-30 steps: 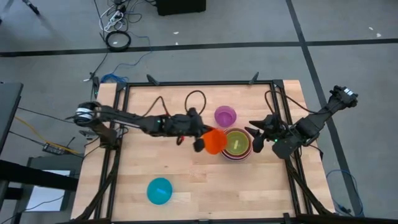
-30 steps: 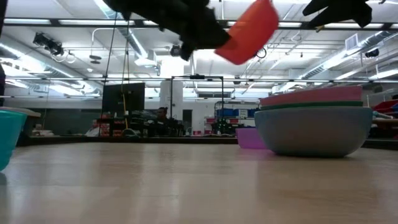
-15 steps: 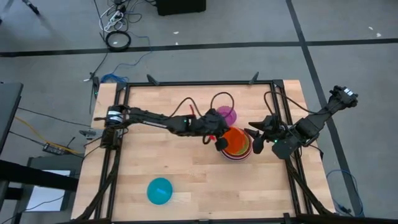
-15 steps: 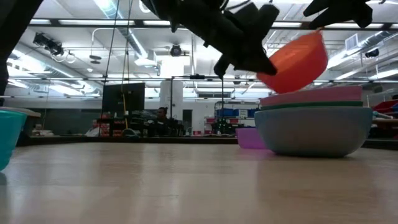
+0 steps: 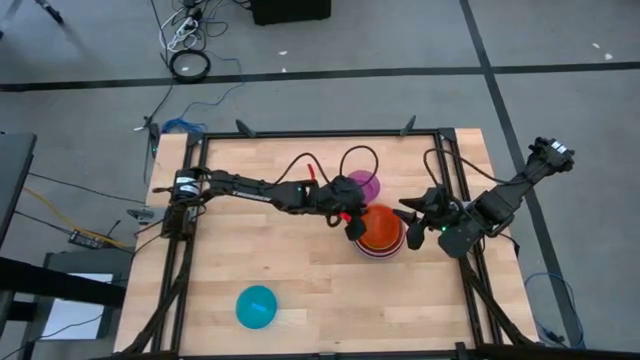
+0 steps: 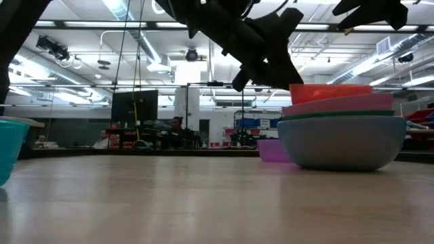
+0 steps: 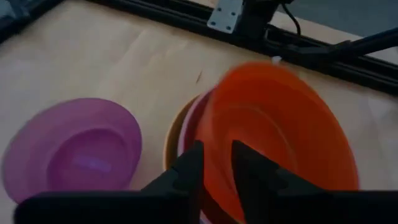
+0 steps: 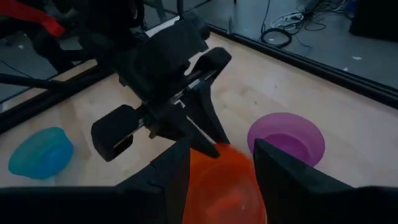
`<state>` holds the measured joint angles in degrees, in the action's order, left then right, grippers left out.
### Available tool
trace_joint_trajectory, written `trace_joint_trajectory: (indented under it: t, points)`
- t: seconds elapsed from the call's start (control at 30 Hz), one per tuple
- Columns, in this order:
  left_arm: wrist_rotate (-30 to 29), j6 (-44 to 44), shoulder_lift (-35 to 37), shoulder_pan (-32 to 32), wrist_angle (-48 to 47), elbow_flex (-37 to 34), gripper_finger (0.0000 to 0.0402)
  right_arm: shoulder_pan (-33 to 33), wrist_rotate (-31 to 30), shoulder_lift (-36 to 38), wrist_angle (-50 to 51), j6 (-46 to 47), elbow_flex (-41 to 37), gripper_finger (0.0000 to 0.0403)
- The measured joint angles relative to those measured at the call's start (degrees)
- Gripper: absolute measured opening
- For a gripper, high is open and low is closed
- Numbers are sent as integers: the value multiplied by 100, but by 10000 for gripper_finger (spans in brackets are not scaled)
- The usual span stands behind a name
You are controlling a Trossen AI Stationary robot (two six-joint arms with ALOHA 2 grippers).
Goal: Nest bowls inside each other
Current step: Stack the orange bowl on top of yellow bowl, then stack the blue bowl on top of orange bowl
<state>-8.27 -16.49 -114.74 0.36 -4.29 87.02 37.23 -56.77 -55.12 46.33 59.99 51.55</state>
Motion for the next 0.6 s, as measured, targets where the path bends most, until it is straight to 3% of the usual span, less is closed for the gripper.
trace_joint_trajectory:
  t: [0.17,0.4,0.5,0.6]
  points:
    - [182,-68,0,0,55,0,121,0,-2,-2,0,14,0,164]
    - [412,290,145,-2,-90,-4,128,0,-2,-2,4,33,0,164]
    - [426,584,558,-9,-646,-1,128,0,-2,-2,42,35,0,164]
    - [314,781,1031,-31,-1812,2,128,0,-4,-2,83,35,0,164]
